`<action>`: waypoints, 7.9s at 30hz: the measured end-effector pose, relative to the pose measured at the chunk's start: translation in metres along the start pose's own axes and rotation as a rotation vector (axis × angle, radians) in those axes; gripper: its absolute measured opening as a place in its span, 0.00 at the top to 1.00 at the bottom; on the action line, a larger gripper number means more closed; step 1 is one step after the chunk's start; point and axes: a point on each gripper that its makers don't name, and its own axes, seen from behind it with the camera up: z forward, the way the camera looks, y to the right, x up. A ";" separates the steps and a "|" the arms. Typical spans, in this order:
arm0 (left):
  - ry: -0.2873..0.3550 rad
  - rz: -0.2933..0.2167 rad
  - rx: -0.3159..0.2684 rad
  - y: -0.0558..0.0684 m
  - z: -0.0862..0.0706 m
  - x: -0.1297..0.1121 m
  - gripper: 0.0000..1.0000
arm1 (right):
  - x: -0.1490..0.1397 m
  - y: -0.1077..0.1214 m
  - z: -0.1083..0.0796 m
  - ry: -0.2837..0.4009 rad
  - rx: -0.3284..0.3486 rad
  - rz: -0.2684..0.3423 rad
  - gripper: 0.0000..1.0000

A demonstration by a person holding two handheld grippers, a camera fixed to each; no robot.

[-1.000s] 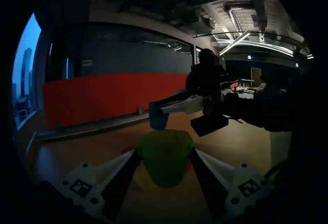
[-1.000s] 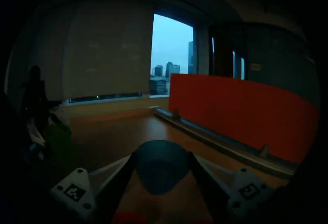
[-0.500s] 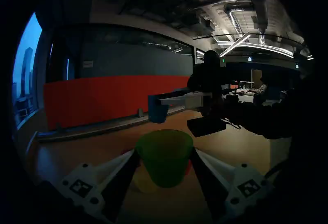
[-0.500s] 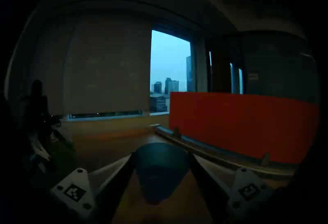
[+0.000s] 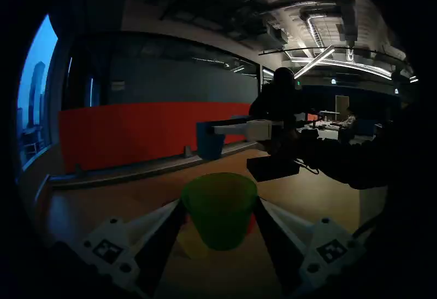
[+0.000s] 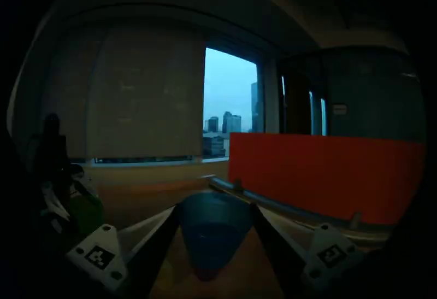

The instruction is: Pour water

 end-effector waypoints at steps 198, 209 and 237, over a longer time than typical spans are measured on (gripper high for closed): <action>-0.016 0.035 -0.220 0.034 0.050 -0.008 0.14 | 0.093 -0.105 -0.016 -0.050 0.146 -1.077 0.06; -0.009 0.034 -0.216 0.034 0.050 -0.005 0.14 | 0.091 -0.106 -0.016 -0.060 0.152 -1.112 0.06; -0.007 0.033 -0.218 0.034 0.049 -0.005 0.14 | 0.097 -0.112 -0.017 -0.056 0.146 -1.160 0.06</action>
